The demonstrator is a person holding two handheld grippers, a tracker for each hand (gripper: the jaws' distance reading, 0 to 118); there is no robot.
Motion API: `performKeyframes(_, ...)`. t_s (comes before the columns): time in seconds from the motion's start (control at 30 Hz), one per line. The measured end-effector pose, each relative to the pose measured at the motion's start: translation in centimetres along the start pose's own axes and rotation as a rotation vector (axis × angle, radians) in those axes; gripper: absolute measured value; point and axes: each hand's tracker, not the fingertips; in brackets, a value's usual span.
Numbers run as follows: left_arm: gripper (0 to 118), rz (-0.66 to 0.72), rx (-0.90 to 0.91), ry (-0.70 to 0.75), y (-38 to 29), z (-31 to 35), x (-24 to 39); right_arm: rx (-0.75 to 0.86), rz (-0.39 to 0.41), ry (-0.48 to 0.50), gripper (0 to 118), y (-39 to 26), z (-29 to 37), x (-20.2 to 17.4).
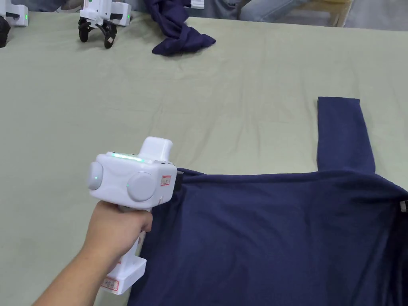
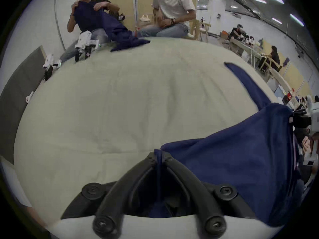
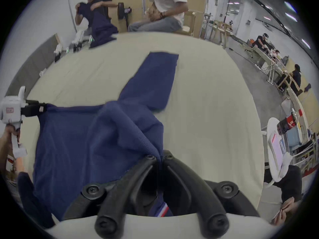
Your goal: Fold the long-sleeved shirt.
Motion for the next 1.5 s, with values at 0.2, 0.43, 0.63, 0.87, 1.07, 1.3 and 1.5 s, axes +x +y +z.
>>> performKeyframes(0.2, 1, 0.016, 0.127, -0.03, 4.0, 7.2, -0.1, 0.146, -0.033, 0.017, 5, 3.4, 7.5, 0.4)
performKeyframes(0.43, 1, 0.03, 0.359, -0.039, 11.7, 19.6, -0.4, 0.4, -0.035, -0.03, 5, 10.0, 20.4, 1.0)
performKeyframes(0.63, 1, -0.027, 0.563, -0.007, 18.6, 31.9, 0.9, 0.592, 0.0, -0.098, 5, 16.0, 33.1, 1.5)
performKeyframes(0.87, 1, -0.048, 0.719, 0.034, 25.8, 43.4, 3.0, 0.767, 0.002, -0.172, 5, 23.3, 46.5, 1.5)
performKeyframes(1.07, 1, -0.055, 0.784, 0.05, 31.3, 49.8, 4.8, 0.854, 0.005, -0.237, 5, 28.4, 55.0, 0.5)
performKeyframes(1.3, 1, -0.039, 0.838, 0.043, 38.1, 53.4, 4.7, 0.916, -0.011, -0.275, 5, 33.9, 59.9, 0.1)
performKeyframes(1.5, 1, -0.047, 0.87, 0.071, 42.0, 54.1, 5.3, 0.947, 0.0, -0.288, 5, 38.5, 60.2, 0.5)
